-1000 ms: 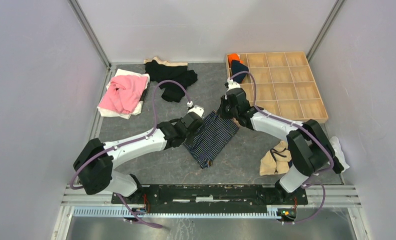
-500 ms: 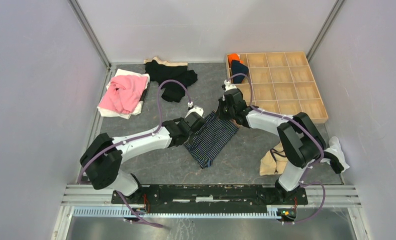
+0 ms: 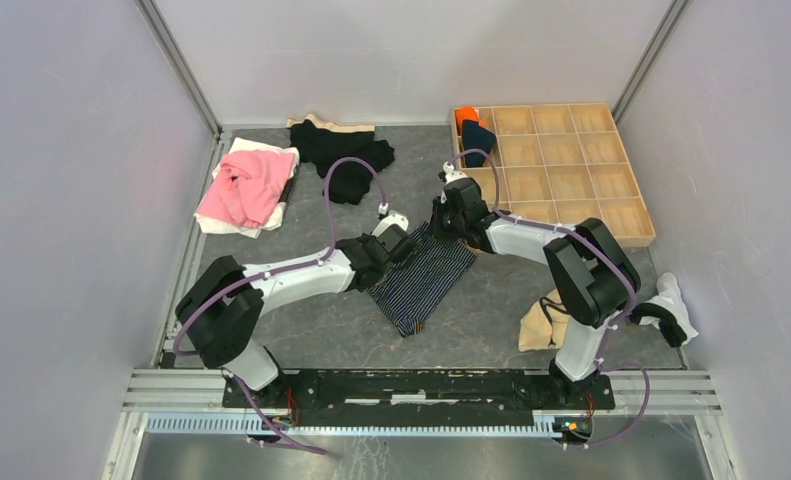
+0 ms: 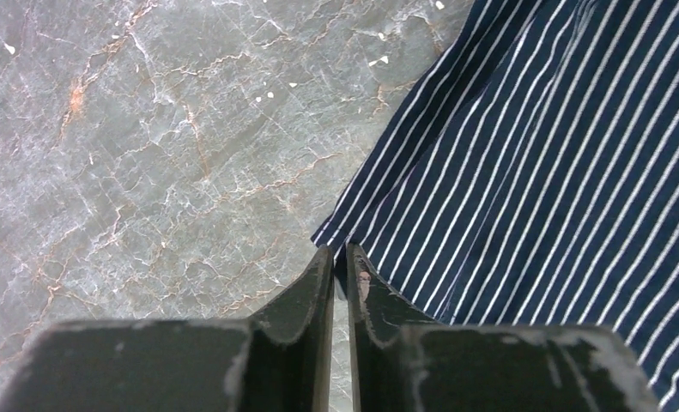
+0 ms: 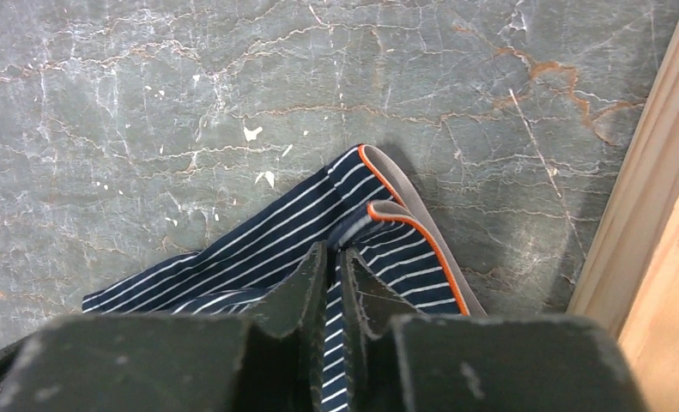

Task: Roll the underwear
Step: Fold the underwear at the center of the board.

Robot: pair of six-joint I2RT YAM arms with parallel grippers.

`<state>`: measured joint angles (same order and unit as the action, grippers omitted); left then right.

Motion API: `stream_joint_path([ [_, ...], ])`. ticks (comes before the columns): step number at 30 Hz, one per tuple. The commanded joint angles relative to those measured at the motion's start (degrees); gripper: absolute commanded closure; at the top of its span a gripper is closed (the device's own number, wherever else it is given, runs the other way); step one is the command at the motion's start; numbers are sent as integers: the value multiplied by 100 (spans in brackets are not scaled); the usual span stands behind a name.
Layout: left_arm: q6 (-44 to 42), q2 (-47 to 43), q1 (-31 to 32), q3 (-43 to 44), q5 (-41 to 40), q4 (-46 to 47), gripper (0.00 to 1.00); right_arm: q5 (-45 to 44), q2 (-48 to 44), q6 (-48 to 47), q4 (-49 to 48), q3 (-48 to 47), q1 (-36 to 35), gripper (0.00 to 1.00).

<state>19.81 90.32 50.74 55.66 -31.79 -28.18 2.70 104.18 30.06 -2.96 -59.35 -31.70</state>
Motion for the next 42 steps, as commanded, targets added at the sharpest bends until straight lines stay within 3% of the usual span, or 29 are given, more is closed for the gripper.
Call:
stream_joint_path([
  [1, -287, 56, -23, 167, -429, 62, 79, 142, -27, -132, -238, -201, 34, 81],
  [4, -251, 7, -20, 169, -603, -2, 68, 246, -250, -194, -388, -41, 36, 71],
  [11, -60, -337, -20, 116, -737, -53, 57, 382, -1230, -651, -515, 484, 35, 53],
  [18, 69, -1393, -22, -514, 609, 748, 52, 0, -2189, -916, 9, 1141, 43, 43],
  [22, 138, -2079, 8, -1203, 2076, 1862, 58, -235, -2680, -962, 280, 1420, 29, 49],
  [25, 338, -2087, 297, -1498, 2719, 2528, 65, -235, -2946, -971, 462, 1628, 32, 57],
  [29, 408, -1549, 1023, -1476, 2459, 2795, 73, -211, -3180, -965, 496, 1860, 38, 68],
  [33, 659, -1109, 1209, -1651, 2320, 3142, 83, 29, -3238, -1000, 442, 2025, 38, 78],
  [42, 819, -904, 1229, -2122, 1729, 3223, 85, 226, -3412, -1024, 377, 2327, -9, 84],
])
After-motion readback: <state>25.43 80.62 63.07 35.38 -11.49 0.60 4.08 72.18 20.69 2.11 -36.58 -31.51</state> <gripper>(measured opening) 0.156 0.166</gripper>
